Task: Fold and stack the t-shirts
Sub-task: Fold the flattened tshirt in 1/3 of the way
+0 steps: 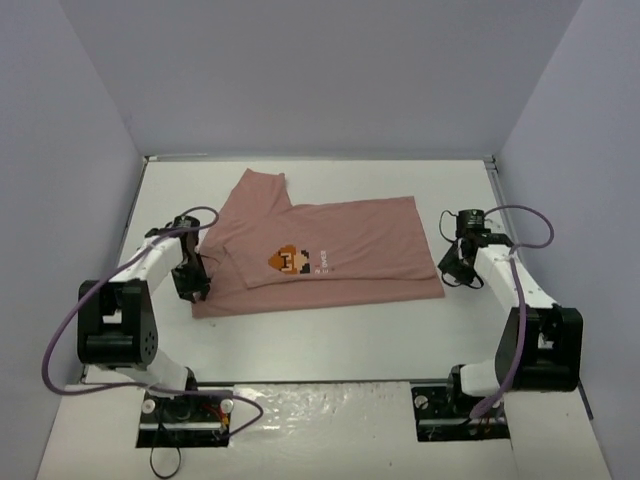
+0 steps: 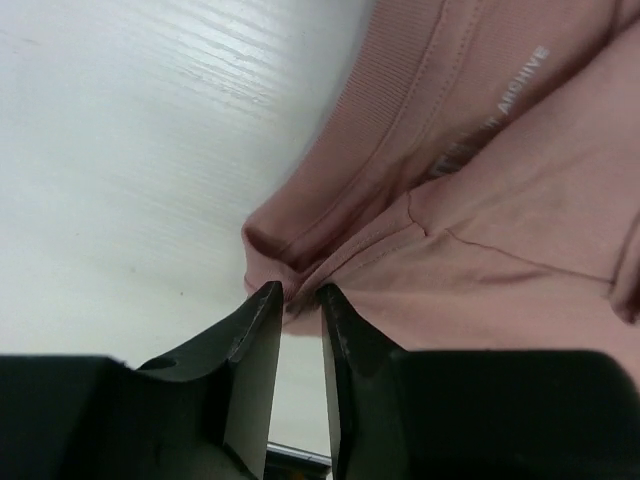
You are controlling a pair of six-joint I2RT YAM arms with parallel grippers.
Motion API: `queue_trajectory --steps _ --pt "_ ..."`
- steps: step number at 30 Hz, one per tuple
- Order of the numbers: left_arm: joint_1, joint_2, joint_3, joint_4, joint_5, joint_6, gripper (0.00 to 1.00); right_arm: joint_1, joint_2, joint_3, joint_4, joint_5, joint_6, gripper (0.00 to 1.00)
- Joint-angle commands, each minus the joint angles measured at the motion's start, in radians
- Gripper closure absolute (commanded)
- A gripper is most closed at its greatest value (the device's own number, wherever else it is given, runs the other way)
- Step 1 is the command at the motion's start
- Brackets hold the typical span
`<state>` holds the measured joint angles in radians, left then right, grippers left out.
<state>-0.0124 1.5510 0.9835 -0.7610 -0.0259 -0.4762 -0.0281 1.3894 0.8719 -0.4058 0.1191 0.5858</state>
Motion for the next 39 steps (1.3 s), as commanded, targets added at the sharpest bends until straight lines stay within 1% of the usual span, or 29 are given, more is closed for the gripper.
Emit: queue_trajectory --steps 1,2,4,5,6,7,9,10,11,14,16,18,19,21,24,28,32,39 --pt "0.005 -0.183 0.118 -0.058 0.013 -0.002 0.65 0.183 -0.045 0.173 -0.033 0.081 -0.087 0.65" --pt "0.001 -0.213 0.128 -0.058 0.023 -0.011 0.60 0.235 -0.037 0.200 -0.033 0.090 -0.105 0.65" --pt "-0.015 -0.262 0.140 -0.053 0.092 -0.038 0.56 0.345 -0.008 0.249 -0.030 0.124 -0.142 0.65" --pt "-0.021 -0.284 0.141 -0.048 0.128 -0.054 0.55 0.415 0.014 0.278 -0.030 0.154 -0.168 0.65" --pt "-0.022 -0.289 0.137 -0.047 0.136 -0.059 0.55 0.440 0.022 0.288 -0.030 0.165 -0.179 0.65" --pt "-0.024 -0.309 0.130 -0.044 0.163 -0.074 0.55 0.531 0.053 0.324 -0.024 0.208 -0.219 0.65" --pt "-0.027 -0.334 0.109 -0.044 0.145 -0.080 0.55 0.642 0.110 0.369 -0.008 0.234 -0.283 0.66" --pt "-0.025 -0.350 0.092 -0.045 0.128 -0.076 0.56 0.718 0.135 0.402 0.007 0.238 -0.330 0.66" --pt "-0.020 -0.356 0.059 -0.047 0.106 -0.070 0.56 0.753 0.174 0.422 0.015 0.226 -0.354 0.66" --pt "-0.001 -0.362 -0.027 -0.033 0.105 -0.080 0.57 0.872 0.250 0.506 0.077 0.154 -0.424 0.66" --pt "0.006 -0.362 -0.083 -0.010 0.112 -0.093 0.57 0.893 0.292 0.530 0.094 0.112 -0.457 0.66" --pt "0.063 -0.361 -0.163 0.034 0.138 -0.119 0.58 0.945 0.380 0.608 0.149 0.045 -0.505 0.66" --pt "0.074 -0.358 -0.184 0.064 0.144 -0.133 0.58 0.956 0.405 0.627 0.162 0.015 -0.533 0.66" --pt "0.085 -0.354 -0.210 0.075 0.142 -0.141 0.58 0.981 0.427 0.650 0.182 0.000 -0.548 0.65" --pt "0.092 -0.325 -0.221 0.117 0.137 -0.174 0.57 1.016 0.557 0.769 0.216 -0.073 -0.611 0.63" --pt "0.111 -0.283 -0.235 0.141 0.136 -0.188 0.57 1.036 0.667 0.878 0.231 -0.135 -0.657 0.62" --pt "0.121 -0.288 -0.264 0.163 0.137 -0.206 0.57 1.049 0.767 0.983 0.234 -0.177 -0.690 0.60" --pt "0.137 -0.278 -0.287 0.167 0.133 -0.222 0.57 1.071 0.876 1.053 0.234 -0.196 -0.712 0.60"
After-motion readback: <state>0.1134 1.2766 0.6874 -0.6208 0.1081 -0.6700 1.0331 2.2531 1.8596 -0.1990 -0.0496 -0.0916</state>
